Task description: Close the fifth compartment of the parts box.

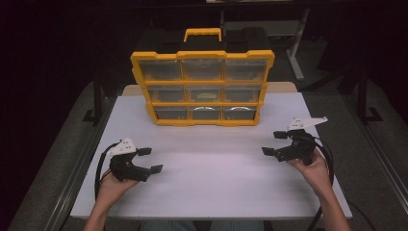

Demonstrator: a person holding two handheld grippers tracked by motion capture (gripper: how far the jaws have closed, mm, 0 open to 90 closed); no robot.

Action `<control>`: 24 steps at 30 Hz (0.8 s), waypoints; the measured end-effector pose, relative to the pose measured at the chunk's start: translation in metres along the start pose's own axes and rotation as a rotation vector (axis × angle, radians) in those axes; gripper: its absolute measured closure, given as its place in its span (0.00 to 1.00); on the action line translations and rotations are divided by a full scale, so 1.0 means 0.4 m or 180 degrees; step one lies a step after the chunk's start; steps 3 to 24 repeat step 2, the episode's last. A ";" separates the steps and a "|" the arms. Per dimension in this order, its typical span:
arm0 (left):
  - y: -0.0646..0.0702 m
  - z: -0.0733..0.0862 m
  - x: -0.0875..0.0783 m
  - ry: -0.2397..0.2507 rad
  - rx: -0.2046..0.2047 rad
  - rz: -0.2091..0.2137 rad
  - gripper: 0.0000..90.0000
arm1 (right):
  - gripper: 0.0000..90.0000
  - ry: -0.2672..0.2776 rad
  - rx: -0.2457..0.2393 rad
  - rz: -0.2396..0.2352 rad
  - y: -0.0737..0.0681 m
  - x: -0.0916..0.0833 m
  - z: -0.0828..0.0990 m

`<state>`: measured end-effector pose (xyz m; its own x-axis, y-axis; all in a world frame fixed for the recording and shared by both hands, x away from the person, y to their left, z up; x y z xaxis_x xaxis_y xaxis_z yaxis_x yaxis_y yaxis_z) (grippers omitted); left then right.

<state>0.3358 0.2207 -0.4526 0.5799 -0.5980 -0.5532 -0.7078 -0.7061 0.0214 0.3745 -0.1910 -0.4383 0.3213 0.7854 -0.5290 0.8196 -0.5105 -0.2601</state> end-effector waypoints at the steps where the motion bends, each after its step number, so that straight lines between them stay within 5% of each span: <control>1: 0.000 0.000 0.001 -0.0002 0.0010 0.0001 0.18 | 0.15 -0.0005 0.0004 0.0000 -0.001 0.001 0.002; 24: -0.001 0.000 0.002 -0.0003 0.0008 0.0001 0.18 | 0.15 -0.0026 -0.0004 0.0004 -0.002 0.003 0.005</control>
Point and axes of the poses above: each handheld gripper's, and its own axes: x roughly forward along the jaws, z roughly out of its underside, y roughly to its right, the point moved 8 cm from there along x, roughly forward along the jaws, and after that the axes turned 10 degrees about -z, right-handed, at the moved point
